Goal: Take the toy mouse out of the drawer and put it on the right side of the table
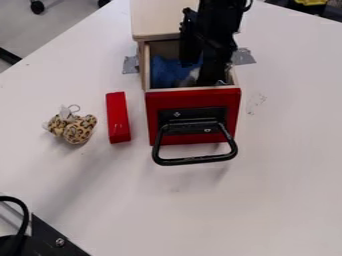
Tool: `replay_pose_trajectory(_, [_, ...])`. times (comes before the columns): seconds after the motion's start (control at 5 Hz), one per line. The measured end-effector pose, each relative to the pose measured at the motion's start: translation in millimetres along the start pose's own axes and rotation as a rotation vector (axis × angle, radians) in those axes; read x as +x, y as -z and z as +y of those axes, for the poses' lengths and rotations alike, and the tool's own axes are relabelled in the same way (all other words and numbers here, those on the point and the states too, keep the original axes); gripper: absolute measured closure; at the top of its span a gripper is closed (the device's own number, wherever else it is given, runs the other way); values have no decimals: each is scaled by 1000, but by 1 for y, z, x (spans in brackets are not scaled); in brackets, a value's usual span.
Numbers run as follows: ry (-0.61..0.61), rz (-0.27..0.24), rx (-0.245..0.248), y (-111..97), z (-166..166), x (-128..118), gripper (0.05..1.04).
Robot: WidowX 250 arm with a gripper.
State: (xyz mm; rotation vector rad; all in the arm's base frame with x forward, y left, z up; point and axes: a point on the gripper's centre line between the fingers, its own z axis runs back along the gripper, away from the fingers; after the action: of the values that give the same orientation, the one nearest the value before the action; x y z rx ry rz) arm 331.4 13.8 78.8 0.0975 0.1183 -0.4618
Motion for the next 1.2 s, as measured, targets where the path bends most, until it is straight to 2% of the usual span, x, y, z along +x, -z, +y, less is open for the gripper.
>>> replay_pose_trajectory(0.2, [-11,-6,2,0,0,1,712])
replay_pose_trajectory(0.4, [-5,-7,0,0,-1,1,916])
replay_pose_trajectory(0.6, [2,-13,-5,-1,-3,3,1024])
replay_pose_trajectory(0.8, [-2,-25,-15,-6,-3,6,1011])
replay_pose_trajectory(1.0, [-23,-24,-32,-7,-1,6,869])
replay_pose_trajectory(1.2, [-14,-5,-36,1,1,10,612])
